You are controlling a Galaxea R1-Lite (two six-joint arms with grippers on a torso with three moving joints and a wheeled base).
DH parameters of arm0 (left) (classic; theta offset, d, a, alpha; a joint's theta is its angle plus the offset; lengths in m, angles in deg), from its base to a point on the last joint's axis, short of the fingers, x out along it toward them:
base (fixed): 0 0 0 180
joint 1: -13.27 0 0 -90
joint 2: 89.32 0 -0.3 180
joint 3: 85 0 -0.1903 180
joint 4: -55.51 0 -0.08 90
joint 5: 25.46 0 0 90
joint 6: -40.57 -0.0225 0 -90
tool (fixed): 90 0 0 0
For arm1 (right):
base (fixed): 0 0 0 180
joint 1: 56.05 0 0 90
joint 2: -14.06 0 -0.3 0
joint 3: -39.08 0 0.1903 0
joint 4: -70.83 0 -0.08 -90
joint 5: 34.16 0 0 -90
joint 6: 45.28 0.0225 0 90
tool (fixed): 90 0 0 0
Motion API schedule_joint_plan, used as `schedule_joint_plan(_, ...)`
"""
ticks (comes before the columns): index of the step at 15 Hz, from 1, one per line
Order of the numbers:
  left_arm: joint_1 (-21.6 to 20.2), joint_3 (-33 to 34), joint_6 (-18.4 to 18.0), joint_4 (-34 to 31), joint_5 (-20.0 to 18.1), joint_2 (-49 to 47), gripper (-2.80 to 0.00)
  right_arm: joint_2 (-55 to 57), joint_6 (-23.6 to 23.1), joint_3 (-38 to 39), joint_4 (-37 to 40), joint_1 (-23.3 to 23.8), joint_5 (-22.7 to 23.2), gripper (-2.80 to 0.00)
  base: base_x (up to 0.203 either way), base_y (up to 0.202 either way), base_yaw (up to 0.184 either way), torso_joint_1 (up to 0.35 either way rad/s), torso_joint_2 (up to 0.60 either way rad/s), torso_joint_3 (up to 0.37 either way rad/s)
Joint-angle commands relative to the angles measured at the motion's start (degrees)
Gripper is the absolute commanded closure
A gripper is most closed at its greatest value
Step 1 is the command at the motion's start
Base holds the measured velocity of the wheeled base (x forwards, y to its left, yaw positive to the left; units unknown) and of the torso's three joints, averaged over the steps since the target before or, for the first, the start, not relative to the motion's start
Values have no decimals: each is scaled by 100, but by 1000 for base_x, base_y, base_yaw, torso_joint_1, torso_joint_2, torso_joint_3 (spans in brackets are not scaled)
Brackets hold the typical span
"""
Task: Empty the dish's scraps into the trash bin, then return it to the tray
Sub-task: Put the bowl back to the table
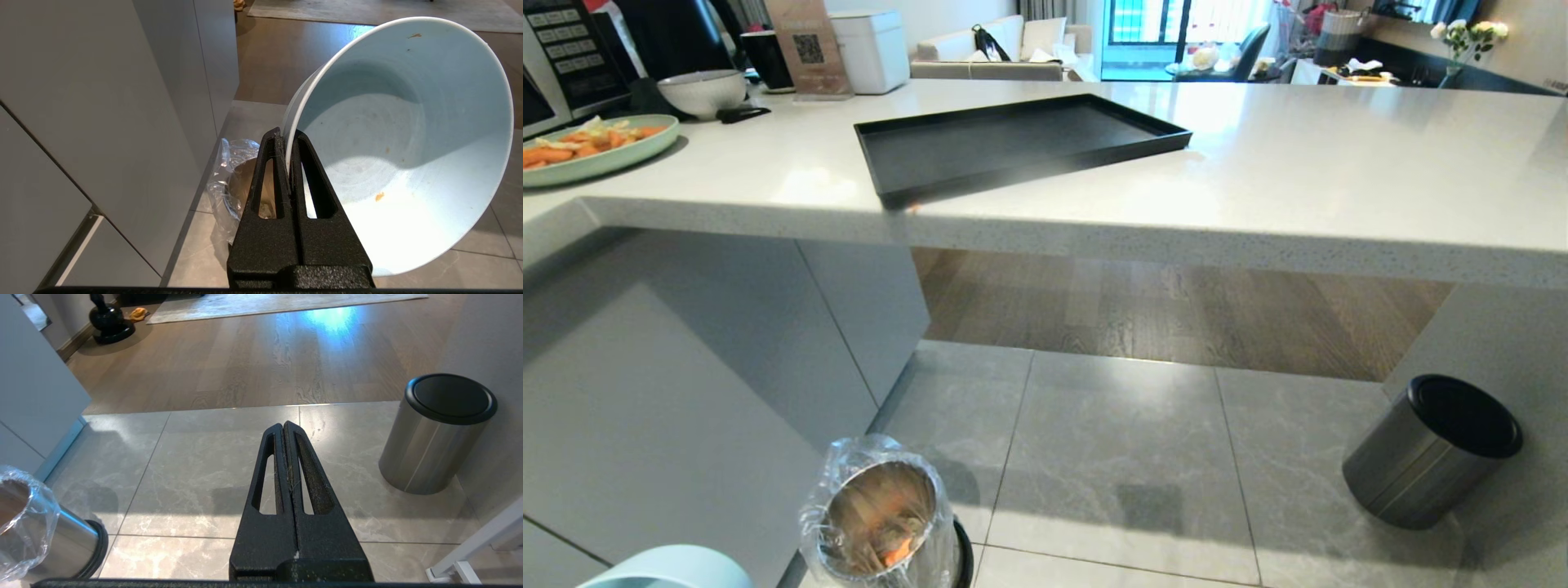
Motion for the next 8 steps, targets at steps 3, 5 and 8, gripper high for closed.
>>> schedule_joint_plan(3, 1, 1, 11, 4, 2, -1, 0, -2, 1, 0, -2, 1, -2, 0, 0, 0, 0, 0, 0, 0)
schedule_joint_plan(5, 1, 1, 8, 4, 2, -1, 0, -2, 1, 0, -2, 1, -2, 0, 0, 0, 0, 0, 0, 0)
schedule_joint_plan(8, 1, 1, 11, 4, -6, -1, 0, -2, 1, 0, -2, 1, -2, 0, 0, 0, 0, 0, 0, 0)
